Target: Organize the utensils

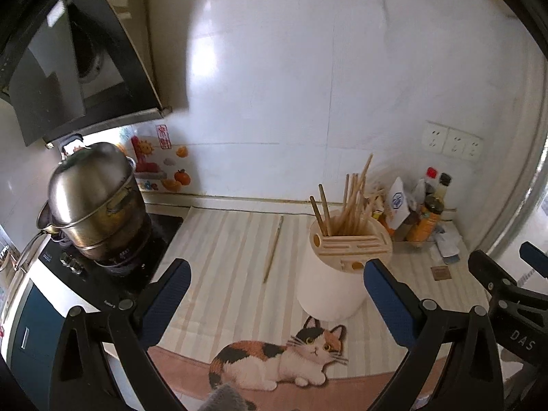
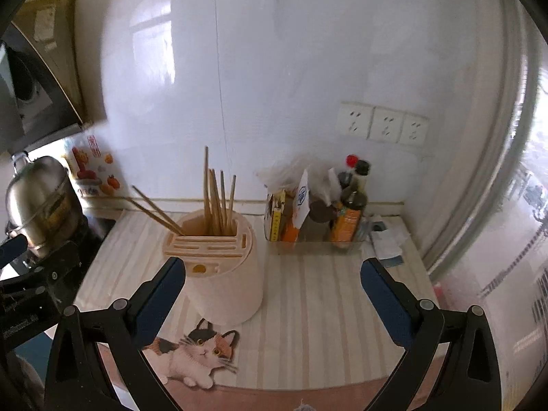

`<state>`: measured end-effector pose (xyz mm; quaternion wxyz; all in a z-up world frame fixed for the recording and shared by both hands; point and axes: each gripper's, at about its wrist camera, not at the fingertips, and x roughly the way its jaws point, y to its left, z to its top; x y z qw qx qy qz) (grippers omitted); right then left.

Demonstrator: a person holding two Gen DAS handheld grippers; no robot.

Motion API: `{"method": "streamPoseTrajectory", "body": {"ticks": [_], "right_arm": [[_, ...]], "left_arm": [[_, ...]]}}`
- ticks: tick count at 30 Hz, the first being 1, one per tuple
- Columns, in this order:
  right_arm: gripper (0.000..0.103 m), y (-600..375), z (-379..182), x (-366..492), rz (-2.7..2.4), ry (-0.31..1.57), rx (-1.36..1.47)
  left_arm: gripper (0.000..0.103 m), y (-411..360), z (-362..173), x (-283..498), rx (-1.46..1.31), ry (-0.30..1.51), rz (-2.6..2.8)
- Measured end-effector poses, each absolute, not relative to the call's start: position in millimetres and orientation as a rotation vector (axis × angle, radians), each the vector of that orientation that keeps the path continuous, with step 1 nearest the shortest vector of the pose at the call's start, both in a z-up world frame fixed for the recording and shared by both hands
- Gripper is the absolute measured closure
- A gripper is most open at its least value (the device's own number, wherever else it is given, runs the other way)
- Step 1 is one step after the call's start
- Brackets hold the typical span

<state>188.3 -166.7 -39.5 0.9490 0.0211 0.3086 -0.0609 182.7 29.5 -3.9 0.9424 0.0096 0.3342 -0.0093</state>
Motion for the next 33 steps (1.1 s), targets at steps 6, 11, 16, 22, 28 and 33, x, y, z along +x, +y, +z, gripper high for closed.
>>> {"method": "streamPoseTrajectory", "body": {"ticks": [6, 11, 16, 22, 28, 33], "right_arm": [[0.000, -144.6, -9.0, 110.4, -0.168, 0.555, 0.051], [0.000, -124.1, 11.8, 51.1, -0.193, 0.512, 0.061], [0.000, -114.3, 22.9, 13.8, -0.208, 0.491, 0.072], [0.000, -112.1, 31.8, -8.9, -0.202, 0.474, 0.058], [0.000, -114.1, 33.9, -15.4, -0.187, 0.469, 0.048], [0.000, -120.5, 33.0, -13.4, -0.187, 0.468, 0.042]], "left_arm": [[0.000, 50.9, 27.5, 118.4, 0.025, 0.632, -0.059], [0.000, 64.8, 46.0, 75.0, 0.031, 0.593, -0.066], [0.000, 71.9, 54.2, 48.0, 0.019, 0.584, -0.067], [0.000, 69.1, 56.6, 32.7, 0.019, 0.575, -0.051], [0.000, 60.1, 57.1, 25.7, 0.032, 0.586, -0.041], [0.000, 56.3, 55.3, 23.1, 0.025, 0.597, -0.027]]}}
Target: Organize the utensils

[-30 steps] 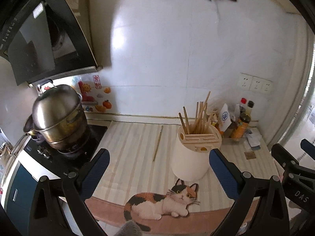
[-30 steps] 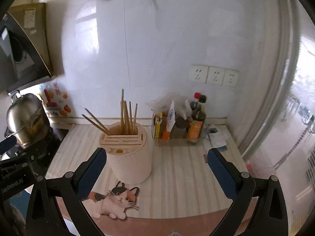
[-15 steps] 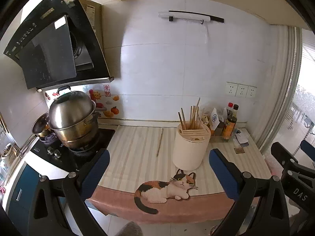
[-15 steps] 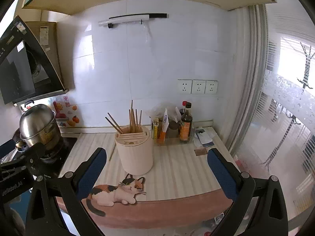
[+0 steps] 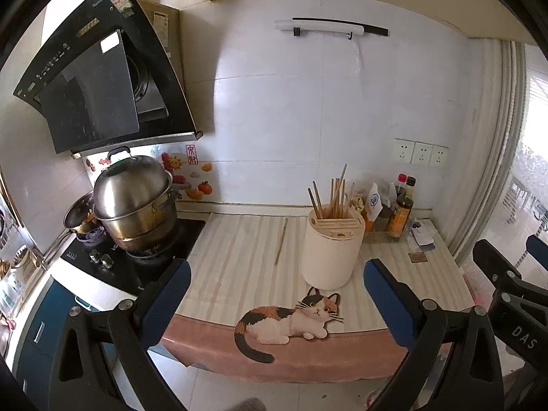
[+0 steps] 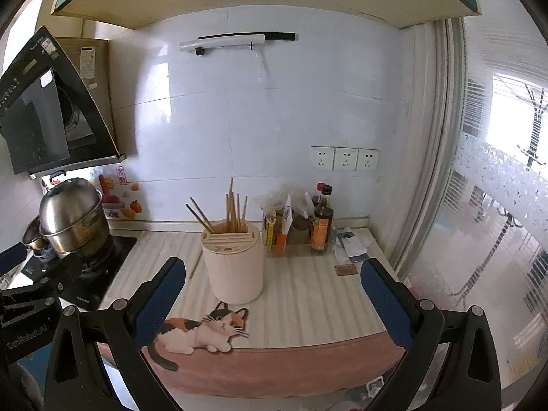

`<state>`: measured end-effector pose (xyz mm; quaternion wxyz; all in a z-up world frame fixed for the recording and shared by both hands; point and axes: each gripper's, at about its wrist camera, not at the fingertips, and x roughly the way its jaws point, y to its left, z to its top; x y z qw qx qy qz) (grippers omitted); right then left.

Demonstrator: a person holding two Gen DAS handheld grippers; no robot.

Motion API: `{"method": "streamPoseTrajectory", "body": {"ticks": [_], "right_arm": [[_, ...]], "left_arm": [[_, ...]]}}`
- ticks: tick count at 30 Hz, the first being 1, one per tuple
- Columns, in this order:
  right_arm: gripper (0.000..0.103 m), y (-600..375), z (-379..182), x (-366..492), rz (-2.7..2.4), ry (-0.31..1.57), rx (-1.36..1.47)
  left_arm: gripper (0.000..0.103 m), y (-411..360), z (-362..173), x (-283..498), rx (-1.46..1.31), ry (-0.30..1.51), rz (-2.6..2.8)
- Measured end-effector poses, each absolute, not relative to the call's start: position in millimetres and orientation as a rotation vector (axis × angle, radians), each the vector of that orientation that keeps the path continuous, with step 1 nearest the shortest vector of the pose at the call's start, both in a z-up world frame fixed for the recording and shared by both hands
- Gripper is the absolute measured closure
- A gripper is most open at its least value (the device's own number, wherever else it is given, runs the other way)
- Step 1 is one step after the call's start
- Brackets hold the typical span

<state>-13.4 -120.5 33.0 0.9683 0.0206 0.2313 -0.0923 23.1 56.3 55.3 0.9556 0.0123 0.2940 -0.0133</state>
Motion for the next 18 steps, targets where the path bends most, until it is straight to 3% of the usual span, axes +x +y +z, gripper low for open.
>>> {"method": "streamPoseTrajectory", "body": {"ticks": [18], "right_arm": [[0.000, -131.0, 26.6, -2.7, -0.168, 0.482, 0.038]], "left_arm": [[0.000, 48.3, 50.1, 26.5, 0.036, 0.599, -0.003]]}}
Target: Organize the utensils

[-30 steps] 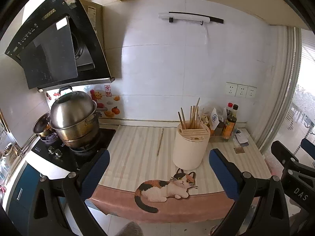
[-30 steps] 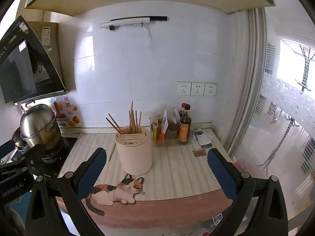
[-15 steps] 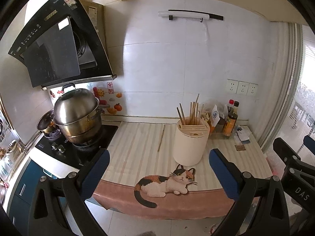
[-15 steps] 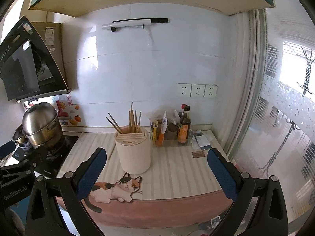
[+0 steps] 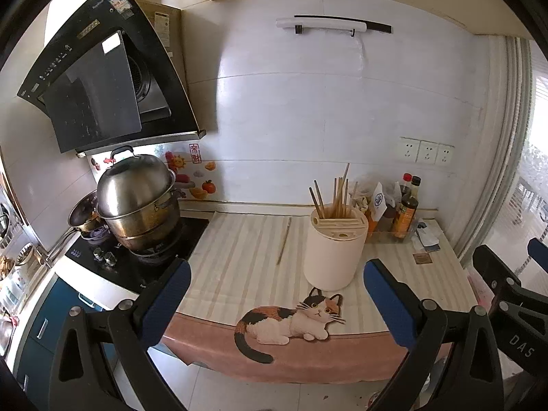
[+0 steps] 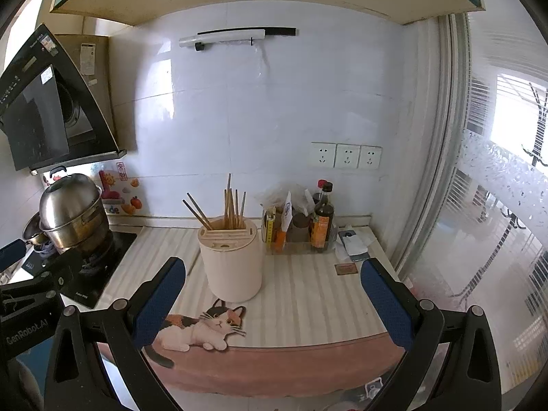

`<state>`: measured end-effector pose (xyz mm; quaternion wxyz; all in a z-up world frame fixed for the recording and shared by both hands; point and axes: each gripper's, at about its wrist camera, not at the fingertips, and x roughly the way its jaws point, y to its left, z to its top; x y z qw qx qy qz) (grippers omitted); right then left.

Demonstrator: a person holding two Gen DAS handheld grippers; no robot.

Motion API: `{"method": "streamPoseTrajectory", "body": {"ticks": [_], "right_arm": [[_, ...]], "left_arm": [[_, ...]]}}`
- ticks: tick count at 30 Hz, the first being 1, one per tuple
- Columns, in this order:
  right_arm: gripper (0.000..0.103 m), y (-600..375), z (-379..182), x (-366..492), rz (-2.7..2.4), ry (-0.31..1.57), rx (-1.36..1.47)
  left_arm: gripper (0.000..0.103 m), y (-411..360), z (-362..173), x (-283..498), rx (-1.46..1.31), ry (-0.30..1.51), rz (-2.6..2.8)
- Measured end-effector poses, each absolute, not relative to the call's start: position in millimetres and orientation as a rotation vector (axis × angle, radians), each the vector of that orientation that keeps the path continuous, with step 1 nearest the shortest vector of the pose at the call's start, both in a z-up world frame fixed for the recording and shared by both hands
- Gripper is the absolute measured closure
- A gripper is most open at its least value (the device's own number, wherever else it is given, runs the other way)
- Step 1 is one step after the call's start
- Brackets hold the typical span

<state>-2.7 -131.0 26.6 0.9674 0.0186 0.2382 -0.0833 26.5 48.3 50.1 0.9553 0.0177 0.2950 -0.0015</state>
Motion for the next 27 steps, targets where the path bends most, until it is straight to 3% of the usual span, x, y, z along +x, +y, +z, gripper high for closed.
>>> {"method": "streamPoseTrajectory", "body": {"ticks": [27], "right_arm": [[0.000, -125.3, 20.8, 1.0, -0.157, 0.488, 0.034]], "left_arm": [[0.000, 47.6, 47.8, 24.7, 0.047, 0.601, -0.001]]}}
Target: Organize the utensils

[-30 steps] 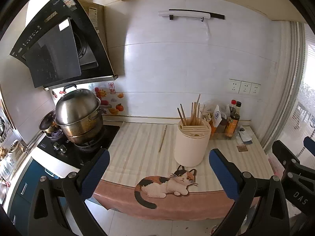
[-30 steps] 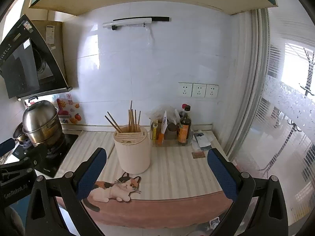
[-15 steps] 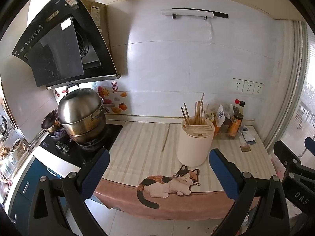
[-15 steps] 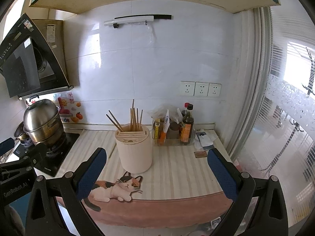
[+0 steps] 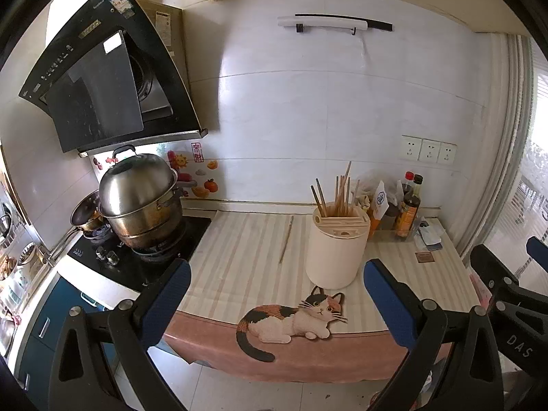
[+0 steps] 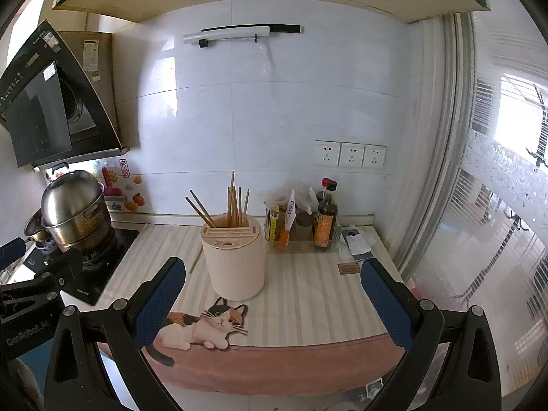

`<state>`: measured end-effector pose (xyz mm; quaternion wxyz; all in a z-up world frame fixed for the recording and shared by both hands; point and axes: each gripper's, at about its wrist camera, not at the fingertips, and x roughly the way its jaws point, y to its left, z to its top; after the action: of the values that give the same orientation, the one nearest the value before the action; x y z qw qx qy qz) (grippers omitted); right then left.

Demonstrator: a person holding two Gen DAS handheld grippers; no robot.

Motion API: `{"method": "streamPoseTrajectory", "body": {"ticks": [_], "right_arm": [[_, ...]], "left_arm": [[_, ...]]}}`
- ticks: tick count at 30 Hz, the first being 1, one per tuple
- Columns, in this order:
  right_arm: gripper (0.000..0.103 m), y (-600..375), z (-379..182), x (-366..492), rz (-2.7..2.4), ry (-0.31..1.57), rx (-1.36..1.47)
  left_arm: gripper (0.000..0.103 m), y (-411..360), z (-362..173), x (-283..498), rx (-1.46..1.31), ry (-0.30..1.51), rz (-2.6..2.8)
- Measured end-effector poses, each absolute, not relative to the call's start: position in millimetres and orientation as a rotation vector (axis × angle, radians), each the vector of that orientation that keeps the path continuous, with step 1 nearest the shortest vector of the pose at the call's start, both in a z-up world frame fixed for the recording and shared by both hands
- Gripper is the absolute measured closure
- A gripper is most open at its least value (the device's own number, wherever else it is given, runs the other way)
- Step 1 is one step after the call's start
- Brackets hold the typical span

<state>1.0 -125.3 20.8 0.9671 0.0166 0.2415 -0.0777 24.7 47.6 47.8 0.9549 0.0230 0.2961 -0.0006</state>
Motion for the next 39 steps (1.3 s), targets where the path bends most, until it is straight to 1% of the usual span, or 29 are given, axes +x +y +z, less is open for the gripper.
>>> {"method": "streamPoseTrajectory", "body": {"ticks": [39], "right_arm": [[0.000, -131.2, 25.4, -5.3, -0.161, 0.475, 0.028]], "left_arm": [[0.000, 44.4, 47.1, 23.2, 0.043, 0.603, -0.003]]}}
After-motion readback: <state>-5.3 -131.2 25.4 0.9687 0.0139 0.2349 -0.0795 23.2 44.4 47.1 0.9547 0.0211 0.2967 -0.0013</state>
